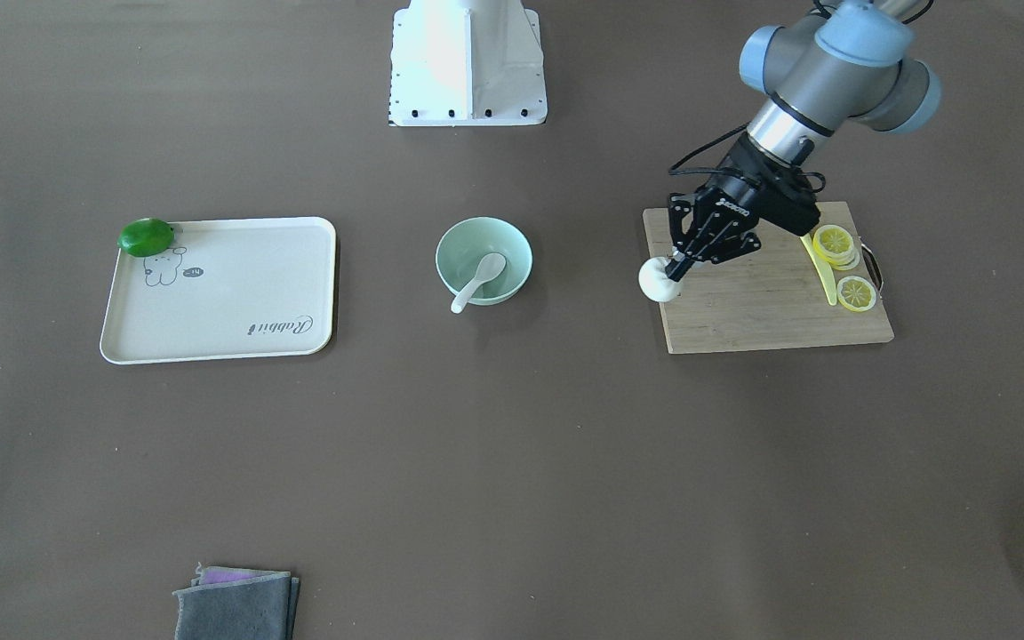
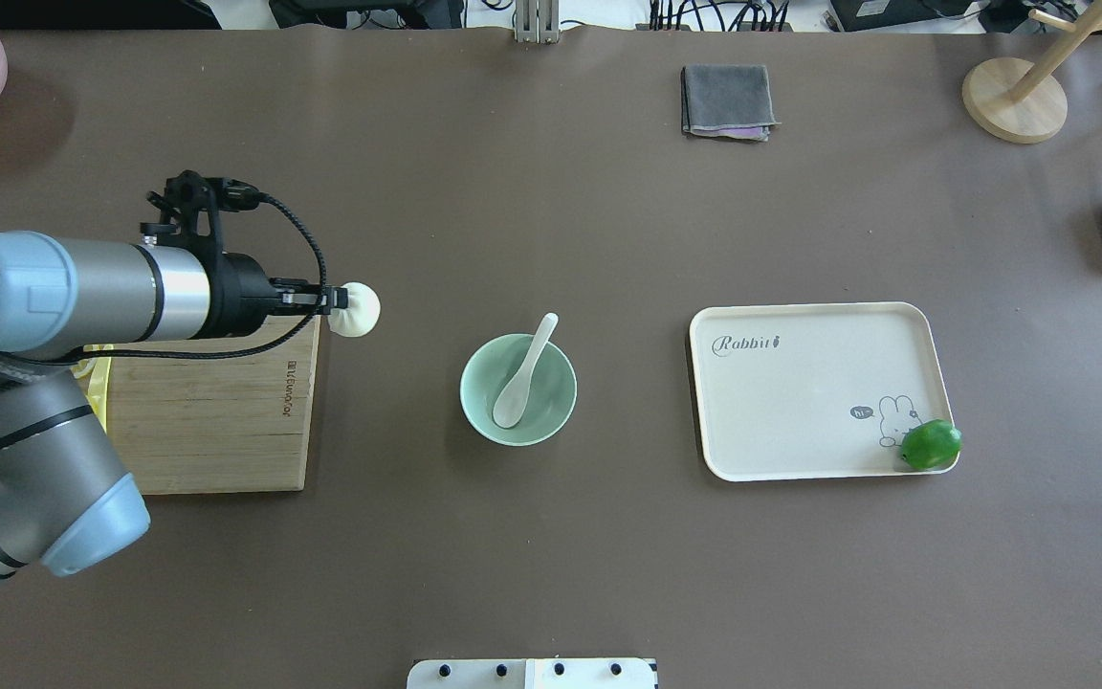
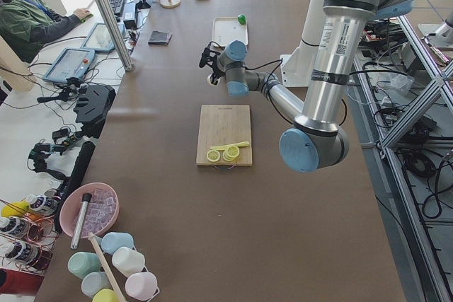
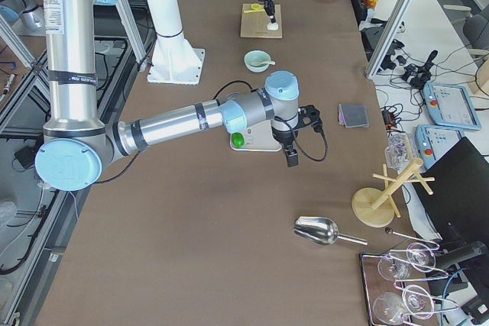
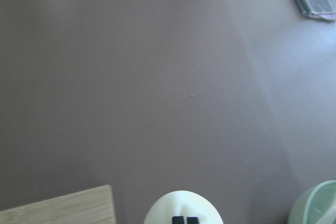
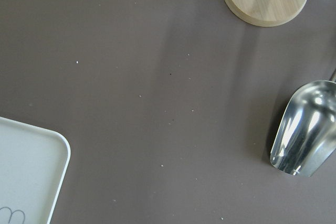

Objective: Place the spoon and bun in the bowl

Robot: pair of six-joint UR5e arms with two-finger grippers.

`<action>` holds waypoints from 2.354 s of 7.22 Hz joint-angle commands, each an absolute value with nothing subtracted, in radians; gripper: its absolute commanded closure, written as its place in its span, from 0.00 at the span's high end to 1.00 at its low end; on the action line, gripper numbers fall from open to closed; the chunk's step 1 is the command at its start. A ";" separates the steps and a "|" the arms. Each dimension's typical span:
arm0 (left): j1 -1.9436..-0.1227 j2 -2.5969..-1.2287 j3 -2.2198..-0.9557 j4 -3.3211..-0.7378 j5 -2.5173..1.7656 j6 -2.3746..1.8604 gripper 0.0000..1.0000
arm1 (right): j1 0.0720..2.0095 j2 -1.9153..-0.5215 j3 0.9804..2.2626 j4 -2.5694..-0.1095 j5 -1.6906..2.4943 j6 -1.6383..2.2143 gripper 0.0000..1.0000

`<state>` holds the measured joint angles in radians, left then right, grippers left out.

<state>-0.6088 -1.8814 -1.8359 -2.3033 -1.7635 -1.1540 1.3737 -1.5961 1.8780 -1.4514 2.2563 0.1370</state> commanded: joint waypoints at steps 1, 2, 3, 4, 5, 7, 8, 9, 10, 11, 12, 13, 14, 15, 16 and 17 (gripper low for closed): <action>-0.453 -2.063 -1.824 -2.130 -1.607 -1.248 0.00 | 1.396 -1.635 1.873 -1.448 2.241 0.062 1.00; -0.412 -2.089 -1.807 -2.123 -1.550 -1.249 0.00 | 1.407 -1.660 1.871 -1.448 2.241 0.011 1.00; -0.407 -2.091 -1.799 -2.125 -1.543 -1.255 0.00 | 1.417 -1.672 1.871 -1.448 2.243 -0.003 1.00; -0.403 -2.089 -1.796 -2.125 -1.542 -1.255 0.00 | 1.419 -1.684 1.873 -1.448 2.243 -0.008 1.00; -0.394 -2.088 -1.796 -2.125 -1.542 -1.253 0.00 | 1.419 -1.684 1.873 -1.447 2.243 -0.008 1.00; -0.362 -2.089 -1.781 -2.155 -1.542 -1.253 0.97 | 1.419 -1.687 1.864 -1.450 2.241 -0.008 1.00; -0.361 -2.089 -1.790 -2.166 -1.542 -1.252 0.98 | 1.419 -1.693 1.852 -1.448 2.243 -0.008 1.00; -0.365 -2.088 -1.807 -2.155 -1.554 -1.243 0.98 | 1.419 -1.700 1.842 -1.450 2.243 -0.006 1.00; -0.418 -2.077 -1.813 -2.154 -1.639 -1.241 0.98 | 1.419 -1.716 1.829 -1.451 2.246 -0.006 1.00; -0.519 -2.044 -1.816 -2.155 -1.813 -1.200 0.98 | 1.419 -1.723 1.804 -1.450 2.252 -0.002 1.00; -0.638 -1.987 -1.822 -2.152 -1.979 -1.086 0.98 | 1.419 -1.727 1.796 -1.451 2.253 0.000 1.00; -0.770 -1.895 -1.821 -2.145 -2.111 -0.931 0.98 | 1.419 -1.732 1.784 -1.450 2.252 0.000 1.00; -0.934 -1.819 -1.815 -2.117 -2.246 -0.758 0.98 | 1.419 -1.732 1.775 -1.450 2.252 0.000 1.00; -1.062 -1.727 -1.813 -2.087 -2.328 -0.559 0.98 | 1.419 -1.732 1.763 -1.450 2.252 0.000 1.00; -1.148 -1.642 -1.815 -2.070 -2.336 -0.388 0.98 | 1.419 -1.732 1.756 -1.450 2.256 0.002 1.00; -1.257 -1.579 -1.810 -2.025 -2.335 -0.198 0.99 | 1.419 -1.732 1.753 -1.450 2.263 0.002 1.00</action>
<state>-1.1213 -1.6705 -1.8135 -2.0696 -2.3156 -0.4327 1.4189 -1.7317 1.7598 -1.4496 2.2563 0.0010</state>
